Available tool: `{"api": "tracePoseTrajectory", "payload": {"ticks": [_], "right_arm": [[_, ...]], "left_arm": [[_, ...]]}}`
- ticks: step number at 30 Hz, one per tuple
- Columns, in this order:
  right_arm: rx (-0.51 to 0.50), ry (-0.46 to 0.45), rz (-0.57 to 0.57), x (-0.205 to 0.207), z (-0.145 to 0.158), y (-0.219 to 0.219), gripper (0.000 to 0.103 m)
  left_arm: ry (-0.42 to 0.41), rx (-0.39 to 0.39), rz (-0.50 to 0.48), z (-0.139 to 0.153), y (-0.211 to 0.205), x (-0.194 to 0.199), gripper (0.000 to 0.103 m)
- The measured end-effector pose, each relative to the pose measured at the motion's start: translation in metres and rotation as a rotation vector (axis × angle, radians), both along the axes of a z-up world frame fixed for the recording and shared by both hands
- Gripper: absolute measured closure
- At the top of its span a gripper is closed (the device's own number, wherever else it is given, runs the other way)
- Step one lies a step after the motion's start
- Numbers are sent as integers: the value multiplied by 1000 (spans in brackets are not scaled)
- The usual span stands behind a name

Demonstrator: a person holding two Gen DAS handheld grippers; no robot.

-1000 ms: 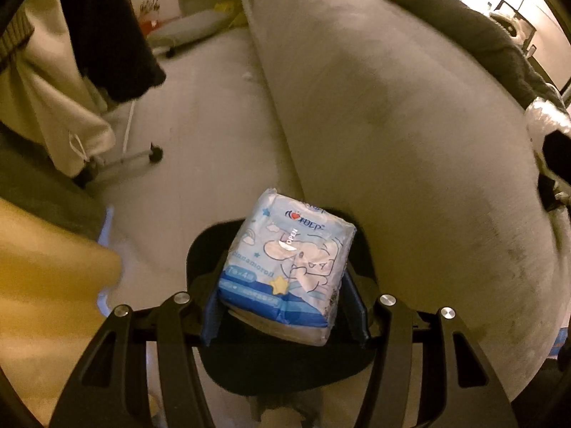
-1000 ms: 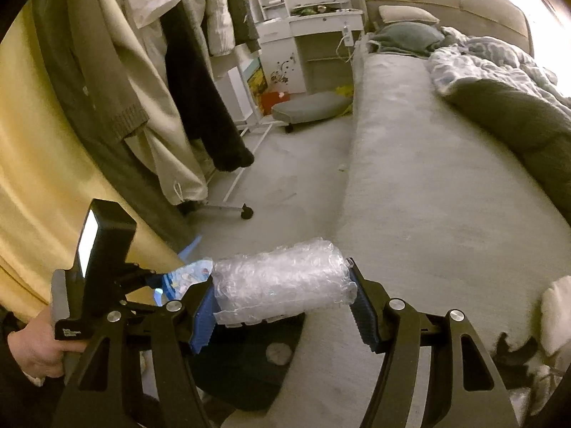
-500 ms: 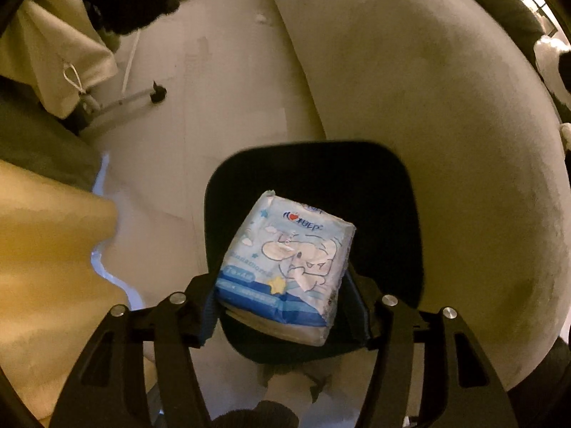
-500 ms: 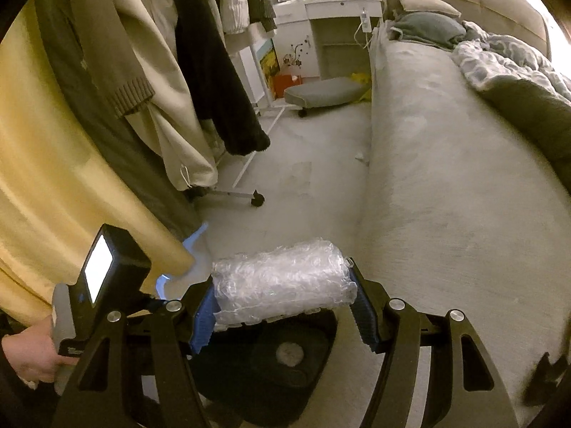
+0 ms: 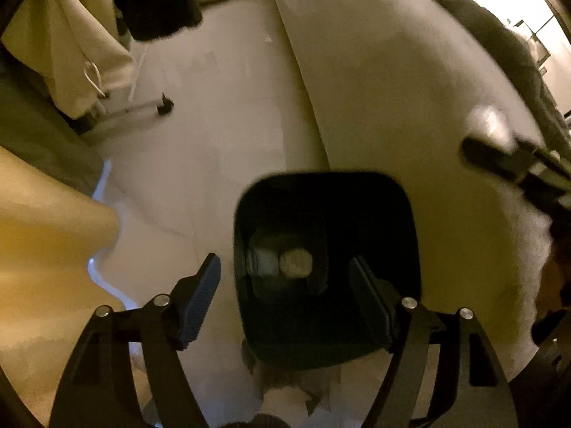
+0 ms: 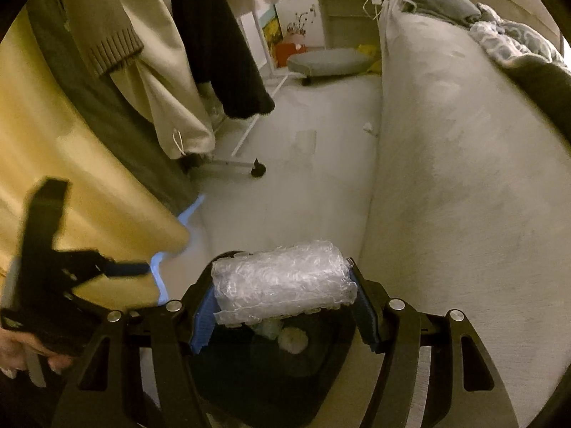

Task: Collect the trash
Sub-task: 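Lower the bubble-wrap roll into the black bin and open the right gripper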

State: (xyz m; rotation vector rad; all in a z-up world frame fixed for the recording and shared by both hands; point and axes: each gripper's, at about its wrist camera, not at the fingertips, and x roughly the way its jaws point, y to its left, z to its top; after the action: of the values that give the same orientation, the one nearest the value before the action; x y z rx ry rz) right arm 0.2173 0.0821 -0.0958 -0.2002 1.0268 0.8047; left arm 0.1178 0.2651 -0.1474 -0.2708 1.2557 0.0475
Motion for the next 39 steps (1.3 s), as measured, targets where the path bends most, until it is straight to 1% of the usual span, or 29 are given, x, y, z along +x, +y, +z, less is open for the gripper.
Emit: {"api": "tracePoseTrajectory", "payload": {"ticks": [2, 5, 7, 11, 14, 16, 17, 23, 28, 30, 33, 39], "right_arm": [[-18, 15, 3, 0, -8, 5, 38], [-40, 30, 9, -1, -18, 12, 38], [-56, 37, 19, -2, -23, 16, 38], [-91, 48, 35, -6, -36, 25, 38], [-113, 64, 45, -8, -45, 29, 38], [-129, 74, 52, -11, -51, 31, 38], [-137, 77, 57, -13, -54, 32, 37], [-173, 114, 92, -25, -69, 36, 37], [-195, 121, 109, -34, -73, 37, 36], [-204, 131, 111, -36, -73, 34, 31], [-218, 126, 118, -41, -72, 30, 27], [-162, 118, 97, -40, -56, 14, 26]], "left_arm": [[-44, -7, 12, 10, 6, -2, 29], [-113, 31, 22, 26, 10, -3, 33], [-161, 43, 24, 37, 12, -3, 36], [-236, 44, 36, 53, 19, -4, 40], [-296, 91, 31, 66, 21, -4, 43], [-359, 116, 13, 79, 18, -5, 44], [-377, 119, 9, 80, 21, -2, 44], [-506, 117, 1, 106, 17, -4, 44], [-575, 117, -8, 118, 6, -1, 45], [-585, 82, -4, 122, 3, 0, 45], [-612, 70, -5, 128, -6, 6, 45], [-674, 47, -9, 145, -25, 13, 45]]}}
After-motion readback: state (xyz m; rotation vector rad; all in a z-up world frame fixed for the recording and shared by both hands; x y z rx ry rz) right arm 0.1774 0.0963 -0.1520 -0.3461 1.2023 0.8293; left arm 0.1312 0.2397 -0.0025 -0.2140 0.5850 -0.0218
